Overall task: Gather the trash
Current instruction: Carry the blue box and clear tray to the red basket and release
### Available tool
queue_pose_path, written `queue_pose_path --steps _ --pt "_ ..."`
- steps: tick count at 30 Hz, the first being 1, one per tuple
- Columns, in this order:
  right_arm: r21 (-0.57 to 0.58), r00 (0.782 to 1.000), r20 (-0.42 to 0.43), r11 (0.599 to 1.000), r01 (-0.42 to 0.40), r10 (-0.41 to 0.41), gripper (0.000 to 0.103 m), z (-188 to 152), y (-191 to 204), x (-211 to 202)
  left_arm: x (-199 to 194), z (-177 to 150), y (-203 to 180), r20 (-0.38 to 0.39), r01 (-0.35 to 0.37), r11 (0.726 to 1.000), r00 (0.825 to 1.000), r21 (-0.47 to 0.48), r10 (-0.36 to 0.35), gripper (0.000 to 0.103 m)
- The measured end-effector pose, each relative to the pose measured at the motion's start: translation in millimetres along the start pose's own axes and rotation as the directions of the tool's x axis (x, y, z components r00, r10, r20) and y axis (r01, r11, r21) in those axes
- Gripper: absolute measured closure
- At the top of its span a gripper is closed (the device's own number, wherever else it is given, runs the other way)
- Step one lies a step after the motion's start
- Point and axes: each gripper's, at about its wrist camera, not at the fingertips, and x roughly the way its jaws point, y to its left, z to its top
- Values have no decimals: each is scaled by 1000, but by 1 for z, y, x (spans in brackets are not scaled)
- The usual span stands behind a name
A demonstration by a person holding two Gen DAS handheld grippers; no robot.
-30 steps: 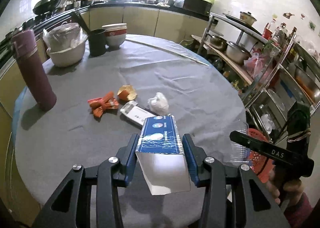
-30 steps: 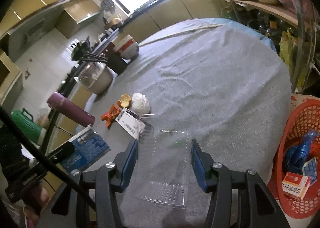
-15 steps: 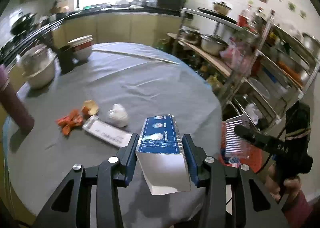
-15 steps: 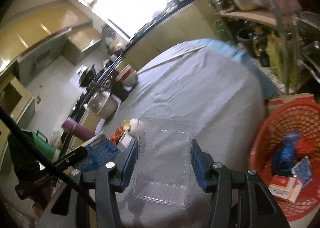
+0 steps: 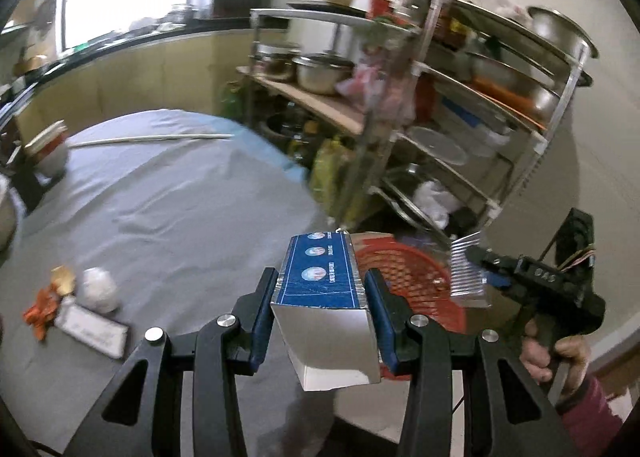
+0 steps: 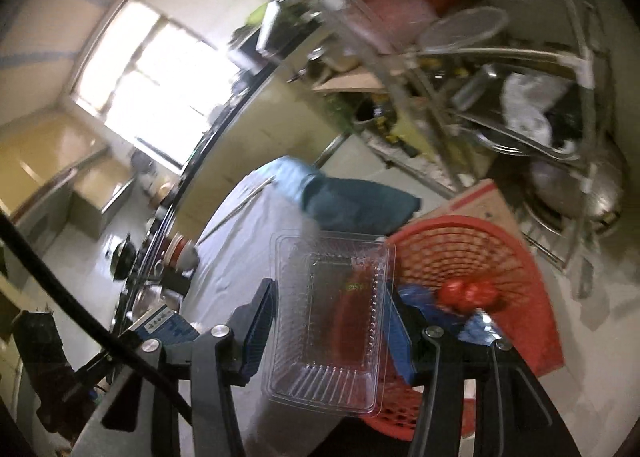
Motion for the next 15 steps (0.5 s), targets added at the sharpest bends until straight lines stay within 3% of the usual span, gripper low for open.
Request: queue_pose_path --steps 10,13,15 --pt "115 997 -20 990 79 -77 43 1 -45 0 69 -9 -60 -127 105 992 987 71 -96 55" --pt "142 996 -31 985 93 -89 38 1 -49 0 79 -13 -68 -163 120 989 981 88 -105 41" --pt "153 997 -33 985 79 -75 37 2 -50 1 77 -15 -67 -152 114 989 983 97 -99 39"
